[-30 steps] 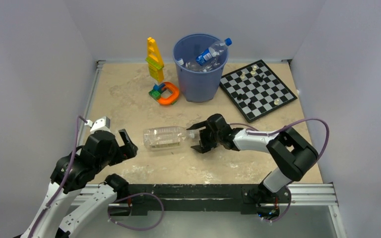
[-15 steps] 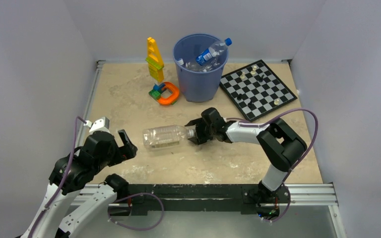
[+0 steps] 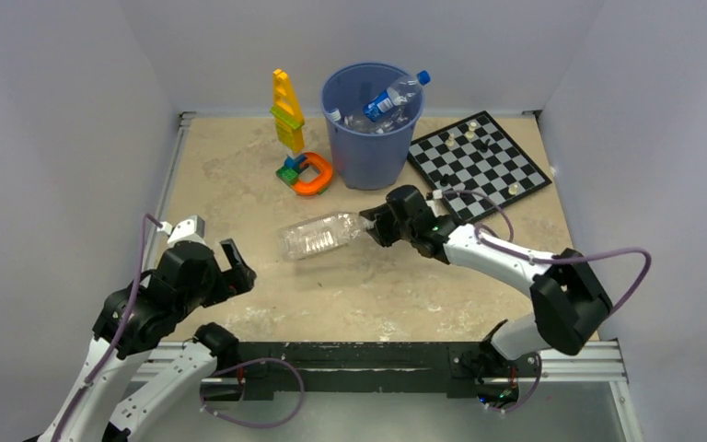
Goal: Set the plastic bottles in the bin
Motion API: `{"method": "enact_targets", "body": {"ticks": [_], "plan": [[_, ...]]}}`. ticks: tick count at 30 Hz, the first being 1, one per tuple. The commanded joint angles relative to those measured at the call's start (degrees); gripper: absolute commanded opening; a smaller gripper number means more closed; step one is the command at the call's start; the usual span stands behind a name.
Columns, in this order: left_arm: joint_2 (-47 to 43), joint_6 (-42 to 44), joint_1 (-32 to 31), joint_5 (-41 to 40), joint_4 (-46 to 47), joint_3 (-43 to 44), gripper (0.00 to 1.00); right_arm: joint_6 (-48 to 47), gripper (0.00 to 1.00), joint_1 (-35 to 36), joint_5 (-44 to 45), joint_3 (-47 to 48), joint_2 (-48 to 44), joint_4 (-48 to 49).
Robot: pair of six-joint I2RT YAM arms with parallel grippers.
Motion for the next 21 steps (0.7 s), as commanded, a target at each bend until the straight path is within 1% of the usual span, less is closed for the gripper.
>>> {"method": "enact_targets", "body": {"ticks": [1,3,5,7,8,9,11,13,14,15,18,21], "plan": [[1.09,1.75,0.23,-0.3,1.88,1.81,1.0,-9.34,0.11,-0.1,10.77,4.57,-6.02,-5.47],[1.03,1.8,0.24,-0.38,1.69,2.04,1.0,-13.01,0.1,-0.1,13.63,4.73,-9.25,-7.04],[0.78,1.87,0.27,-0.63,1.36,2.35,1.0,-17.99,0.03,-0.04,17.3,5.34,-13.35,-9.49],[0.44,2.01,0.26,-1.13,0.92,2.62,1.0,-22.87,0.0,-0.03,22.13,7.25,-17.85,-11.99],[0.33,1.99,0.3,-1.39,0.71,2.82,1.0,-26.2,0.0,-0.05,24.99,8.36,-20.37,-12.03],[0.24,2.05,0.28,-1.58,0.45,2.98,1.0,-31.69,0.0,-0.04,27.57,9.84,-22.53,-10.79],[0.32,2.18,0.25,-1.54,-0.24,3.69,1.0,-42.79,0.0,-0.03,31.31,12.56,-27.77,-5.66],[0.68,1.81,0.28,-2.49,-2.04,5.32,1.0,-56.13,0.0,-0.03,32.88,14.72,-31.36,3.25],[0.81,1.58,0.29,-3.06,-2.63,6.17,1.0,-63.14,0.0,-0.04,32.93,15.72,-32.56,8.77],[0.82,1.41,0.27,-3.51,-3.04,7.14,1.0,-68.98,0.0,-0.07,32.63,17.05,-33.2,12.28],[0.46,0.95,0.28,-3.48,-2.87,8.64,1.0,-82.57,0.0,-0.03,35.51,24.53,-30.46,19.66],[-0.27,0.33,0.22,-3.1,-1.85,8.24,1.0,-94.32,0.0,-0.11,36.99,34.93,-22.37,24.46]]}}
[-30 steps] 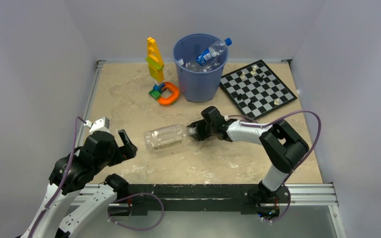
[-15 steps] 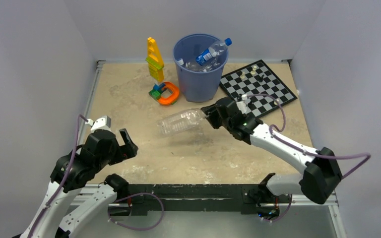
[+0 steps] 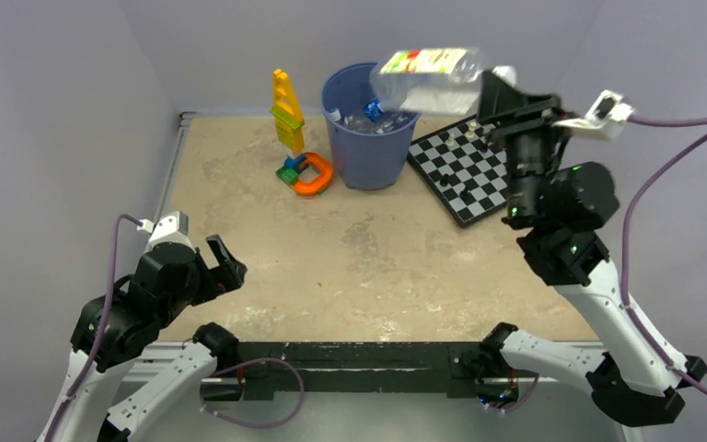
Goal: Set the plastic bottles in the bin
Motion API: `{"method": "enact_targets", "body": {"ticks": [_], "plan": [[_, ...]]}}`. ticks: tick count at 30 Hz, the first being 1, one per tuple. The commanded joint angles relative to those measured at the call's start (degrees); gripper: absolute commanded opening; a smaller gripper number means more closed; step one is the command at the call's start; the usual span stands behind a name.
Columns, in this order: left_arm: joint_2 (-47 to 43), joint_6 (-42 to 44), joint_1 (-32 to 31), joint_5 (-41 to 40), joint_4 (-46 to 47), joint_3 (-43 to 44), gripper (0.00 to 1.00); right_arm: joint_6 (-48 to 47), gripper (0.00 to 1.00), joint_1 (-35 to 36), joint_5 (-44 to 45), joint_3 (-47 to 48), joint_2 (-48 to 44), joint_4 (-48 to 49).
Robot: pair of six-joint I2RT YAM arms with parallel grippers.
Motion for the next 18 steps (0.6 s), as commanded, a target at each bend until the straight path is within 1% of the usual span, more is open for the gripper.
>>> {"method": "enact_targets", "body": {"ticks": [1,4,9,12,14,15,16,17,18], "plan": [[-0.94,-0.39,0.25,-0.17,1.04,0.98,1.0,-27.5,0.0,-0.04,5.93,14.59,11.02,15.04],[-0.65,0.93,0.25,3.45,2.11,1.1,1.0,-35.32,0.0,-0.04,6.6,20.88,18.86,18.34],[-2.31,-0.85,0.27,3.64,0.14,1.06,1.0,-41.53,0.0,-0.07,7.45,26.23,31.14,22.24],[-4.82,-1.0,0.28,3.71,-0.63,0.06,1.0,-42.46,0.0,-0.12,8.5,28.92,37.34,19.24],[-5.81,-0.85,0.25,3.74,-1.64,0.3,1.0,-40.63,0.0,-0.12,6.31,27.61,38.99,18.28],[-6.1,-0.78,0.23,3.55,-2.36,0.57,1.0,-39.53,0.02,-0.12,5.31,26.85,39.53,17.66],[-6.29,-0.75,0.26,3.36,-2.88,0.76,1.0,-38.08,0.14,-0.12,3.84,26.66,40.14,16.02],[-6.39,-0.62,0.28,3.16,-3.45,0.94,1.0,-37.27,0.37,-0.14,1.86,27.38,40.93,13.68],[-6.43,-0.55,0.25,2.86,-3.86,1.04,1.0,-36.5,0.62,-0.12,0.88,28.9,41.74,10.04]]}}
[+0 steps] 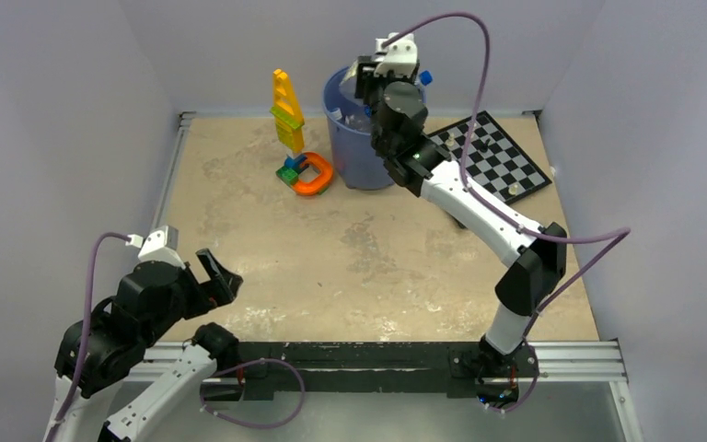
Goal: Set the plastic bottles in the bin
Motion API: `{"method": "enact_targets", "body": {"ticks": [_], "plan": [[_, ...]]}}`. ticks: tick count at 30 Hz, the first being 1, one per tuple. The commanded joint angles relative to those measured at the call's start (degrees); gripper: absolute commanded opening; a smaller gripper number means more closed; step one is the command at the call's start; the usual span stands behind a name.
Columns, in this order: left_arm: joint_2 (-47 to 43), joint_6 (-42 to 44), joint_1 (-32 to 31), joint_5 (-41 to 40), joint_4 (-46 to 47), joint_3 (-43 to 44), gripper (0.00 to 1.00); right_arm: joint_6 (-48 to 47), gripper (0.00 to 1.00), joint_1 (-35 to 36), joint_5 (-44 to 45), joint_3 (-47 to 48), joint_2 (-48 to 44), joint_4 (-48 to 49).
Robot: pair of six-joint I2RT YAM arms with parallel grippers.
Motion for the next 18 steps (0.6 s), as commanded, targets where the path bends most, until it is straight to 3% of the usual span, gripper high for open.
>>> {"method": "enact_targets", "body": {"ticks": [1,3,5,8,14,18], "plan": [[-0.25,-0.3,0.22,-0.53,-2.36,0.98,1.0,2.13,0.74,-0.13,-4.5,4.96,-1.72,-8.51],[-0.18,-0.06,0.26,-0.79,-2.62,1.24,1.0,4.91,0.87,-0.14,-6.59,5.09,-3.09,-10.8],[0.03,0.21,0.26,-0.96,-2.56,1.35,1.0,5.09,0.91,-0.17,-9.09,2.12,-6.59,-8.97],[0.63,0.6,0.23,-0.93,-1.83,1.04,1.0,5.12,0.93,-0.19,-11.79,1.04,-10.97,-9.31],[2.23,1.15,0.22,-0.15,-0.25,0.75,1.0,7.67,0.96,-0.16,-8.92,3.35,-16.92,-21.09],[2.36,1.39,0.23,0.1,0.59,0.04,1.0,11.79,0.98,-0.18,-6.59,-4.48,-24.78,-27.71]]}}
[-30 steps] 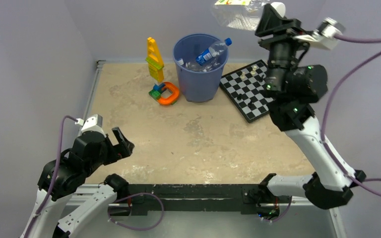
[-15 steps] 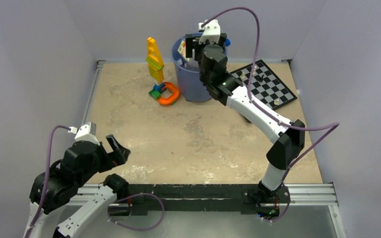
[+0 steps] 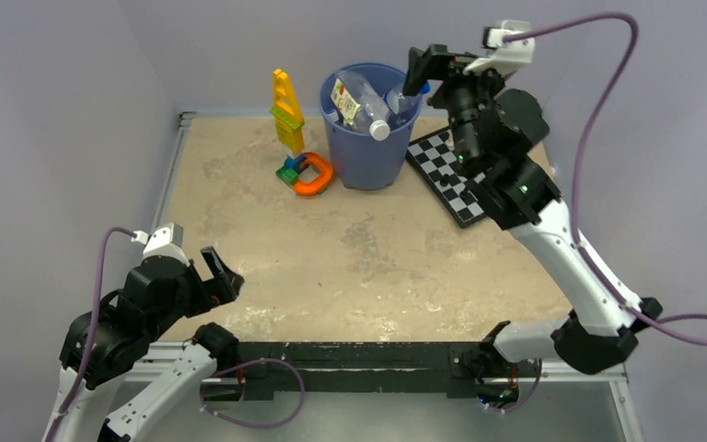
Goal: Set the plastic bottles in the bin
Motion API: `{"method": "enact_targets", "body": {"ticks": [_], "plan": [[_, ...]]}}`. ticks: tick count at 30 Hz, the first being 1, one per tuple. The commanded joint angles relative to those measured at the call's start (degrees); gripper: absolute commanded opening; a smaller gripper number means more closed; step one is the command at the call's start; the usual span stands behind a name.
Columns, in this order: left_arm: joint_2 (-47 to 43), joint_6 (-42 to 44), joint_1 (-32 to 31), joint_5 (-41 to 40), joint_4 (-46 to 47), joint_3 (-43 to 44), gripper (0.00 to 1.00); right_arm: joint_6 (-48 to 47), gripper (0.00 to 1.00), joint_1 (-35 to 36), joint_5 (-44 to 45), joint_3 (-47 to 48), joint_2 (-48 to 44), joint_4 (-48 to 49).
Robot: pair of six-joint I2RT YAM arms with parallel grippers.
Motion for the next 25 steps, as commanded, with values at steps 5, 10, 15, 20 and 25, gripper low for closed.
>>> {"method": "enact_targets", "body": {"ticks": [5,10,15,20,25], "plan": [[1.38,0.81,0.24,-0.89,3.01,-0.38,1.0,12.94,0.98,-0.17,-0.8,-19.95,-16.59,-20.39],[3.62,1.72,0.25,-2.17,3.59,0.73,1.0,23.7,0.99,-0.17,-1.44,-32.79,-25.83,-30.6],[6.1,3.44,0.25,-1.43,5.97,0.48,1.0,29.86,0.99,-0.21,-4.14,-38.89,-30.72,-38.44],[8.49,3.56,0.28,0.43,7.69,0.29,1.0,34.42,0.99,-0.16,-3.87,-43.37,-34.51,-40.13],[9.23,3.18,0.28,2.23,9.86,-1.49,1.0,37.64,0.96,-0.17,-3.58,-46.25,-35.8,-39.77]]}}
